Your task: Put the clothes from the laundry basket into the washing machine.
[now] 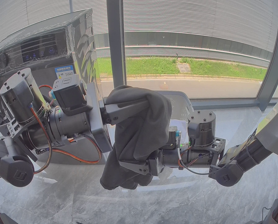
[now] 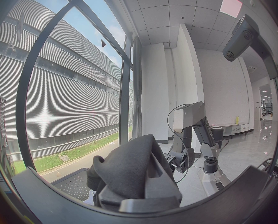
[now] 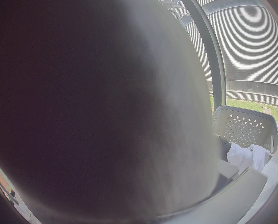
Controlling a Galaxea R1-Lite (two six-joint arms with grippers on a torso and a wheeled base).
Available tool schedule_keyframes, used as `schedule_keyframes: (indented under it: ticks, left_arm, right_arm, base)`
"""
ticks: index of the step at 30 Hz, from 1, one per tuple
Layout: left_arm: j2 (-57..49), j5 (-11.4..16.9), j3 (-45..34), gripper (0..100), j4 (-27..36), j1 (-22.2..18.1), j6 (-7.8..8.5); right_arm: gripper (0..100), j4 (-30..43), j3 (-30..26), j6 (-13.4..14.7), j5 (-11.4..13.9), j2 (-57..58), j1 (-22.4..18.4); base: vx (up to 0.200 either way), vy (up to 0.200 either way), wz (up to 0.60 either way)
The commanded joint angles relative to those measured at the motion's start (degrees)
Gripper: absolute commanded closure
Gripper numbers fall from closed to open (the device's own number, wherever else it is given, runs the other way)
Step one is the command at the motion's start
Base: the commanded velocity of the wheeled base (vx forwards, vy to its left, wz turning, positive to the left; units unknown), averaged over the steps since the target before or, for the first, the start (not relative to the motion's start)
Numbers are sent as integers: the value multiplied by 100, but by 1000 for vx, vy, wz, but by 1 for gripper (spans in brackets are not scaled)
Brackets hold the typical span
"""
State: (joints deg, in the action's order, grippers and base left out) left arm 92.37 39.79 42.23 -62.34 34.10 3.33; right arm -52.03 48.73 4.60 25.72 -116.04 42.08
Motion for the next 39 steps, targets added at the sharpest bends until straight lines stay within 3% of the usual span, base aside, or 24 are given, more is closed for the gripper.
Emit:
schedule_keyframes:
  ticks: [1, 2, 10, 19, 25, 26, 31, 34, 39]
  left_arm:
    - [18, 2, 5, 100, -6, 0, 1]
    - [18, 2, 14, 100, -6, 0, 1]
    - [62, -6, 22, 100, 3, -26, 1]
    - [677, -349, 198, 100, -67, -527, -78]
    - [1064, -437, 330, 100, -76, -773, -113]
    - [1073, -437, 330, 0, -76, -773, -113]
    - [1082, -437, 268, 0, -59, -773, -104]
    - [1073, -349, -259, 0, -103, -1045, -69]
    - [1090, 670, -1859, 0, -902, -1951, 476]
  right_arm:
    - [0, 0, -12, -38, 12, -76, -7]
    - [100, 0, -12, -73, 12, -68, -16]
    - [100, 0, -144, -205, 65, 301, 81]
    - [100, 0, -2060, -213, 267, 2103, 1004]
    - [100, 0, -2262, -178, 267, 2683, 1162]
    - [100, 0, -2253, -178, 258, 2701, 1153]
    - [100, 0, -2245, -178, 267, 2727, 1153]
    - [100, 0, -2236, -170, 258, 2806, 1136]
    - [100, 0, -2289, -152, 240, 2973, 925]
  base:
    - [0, 0, 0]
    - [0, 0, 0]
    - [0, 0, 0]
    - [0, 0, 0]
    - [0, 0, 0]
    - [0, 0, 0]
    - [0, 0, 0]
    - [0, 0, 0]
    - [0, 0, 0]
